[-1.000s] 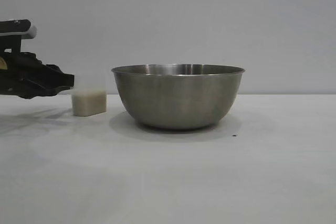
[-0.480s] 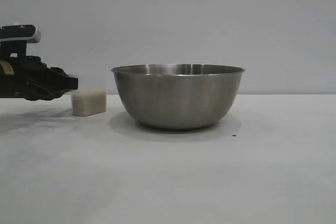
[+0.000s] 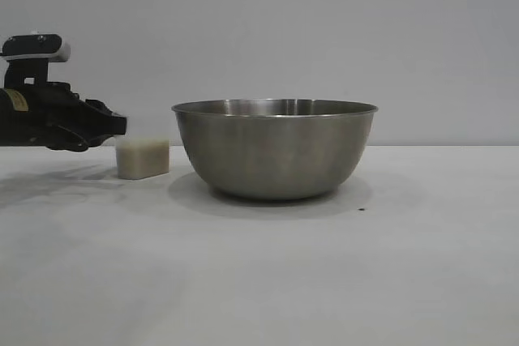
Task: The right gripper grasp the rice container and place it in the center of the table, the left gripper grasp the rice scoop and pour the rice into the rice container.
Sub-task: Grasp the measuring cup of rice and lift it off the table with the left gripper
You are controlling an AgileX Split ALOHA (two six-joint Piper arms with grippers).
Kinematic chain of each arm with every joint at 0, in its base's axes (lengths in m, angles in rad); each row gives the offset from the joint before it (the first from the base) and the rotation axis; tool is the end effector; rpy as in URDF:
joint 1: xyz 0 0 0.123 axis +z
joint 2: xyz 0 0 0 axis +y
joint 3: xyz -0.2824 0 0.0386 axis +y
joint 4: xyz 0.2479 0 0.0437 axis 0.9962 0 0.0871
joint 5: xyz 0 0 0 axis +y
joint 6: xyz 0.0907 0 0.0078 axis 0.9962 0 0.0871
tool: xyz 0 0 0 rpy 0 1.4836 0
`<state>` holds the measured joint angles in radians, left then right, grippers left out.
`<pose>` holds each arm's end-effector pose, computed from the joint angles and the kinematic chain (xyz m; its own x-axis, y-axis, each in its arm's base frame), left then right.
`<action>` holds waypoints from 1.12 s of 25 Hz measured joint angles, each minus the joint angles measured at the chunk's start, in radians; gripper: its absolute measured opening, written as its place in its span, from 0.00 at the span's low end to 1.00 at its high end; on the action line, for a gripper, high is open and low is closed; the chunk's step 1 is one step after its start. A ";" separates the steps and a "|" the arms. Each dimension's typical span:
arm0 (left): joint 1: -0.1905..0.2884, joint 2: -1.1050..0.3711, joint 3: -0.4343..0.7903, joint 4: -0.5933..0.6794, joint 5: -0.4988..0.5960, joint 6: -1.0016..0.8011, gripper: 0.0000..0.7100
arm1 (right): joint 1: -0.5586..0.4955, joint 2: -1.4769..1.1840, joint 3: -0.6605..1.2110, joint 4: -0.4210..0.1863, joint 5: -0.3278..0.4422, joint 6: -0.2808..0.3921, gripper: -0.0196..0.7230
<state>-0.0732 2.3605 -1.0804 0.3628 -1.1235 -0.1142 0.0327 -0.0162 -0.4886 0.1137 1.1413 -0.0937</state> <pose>0.4232 -0.0602 0.0610 -0.0769 0.0517 -0.9957 0.3911 0.9202 0.0176 -0.0102 0.0091 0.2680 -0.5136 -0.0627 -0.8557 -0.1444 0.9894 0.0141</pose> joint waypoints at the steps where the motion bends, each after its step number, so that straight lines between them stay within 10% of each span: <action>1: 0.000 0.000 0.000 0.002 0.000 0.000 0.05 | 0.000 0.000 0.000 0.000 0.000 0.000 0.45; 28: 0.006 -0.096 0.110 0.039 -0.005 -0.027 0.00 | 0.000 0.000 0.000 0.000 0.000 0.000 0.45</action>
<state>-0.0672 2.2644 -0.9706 0.4017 -1.1284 -0.1417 0.0327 -0.0162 -0.4886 0.1137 1.1413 -0.0937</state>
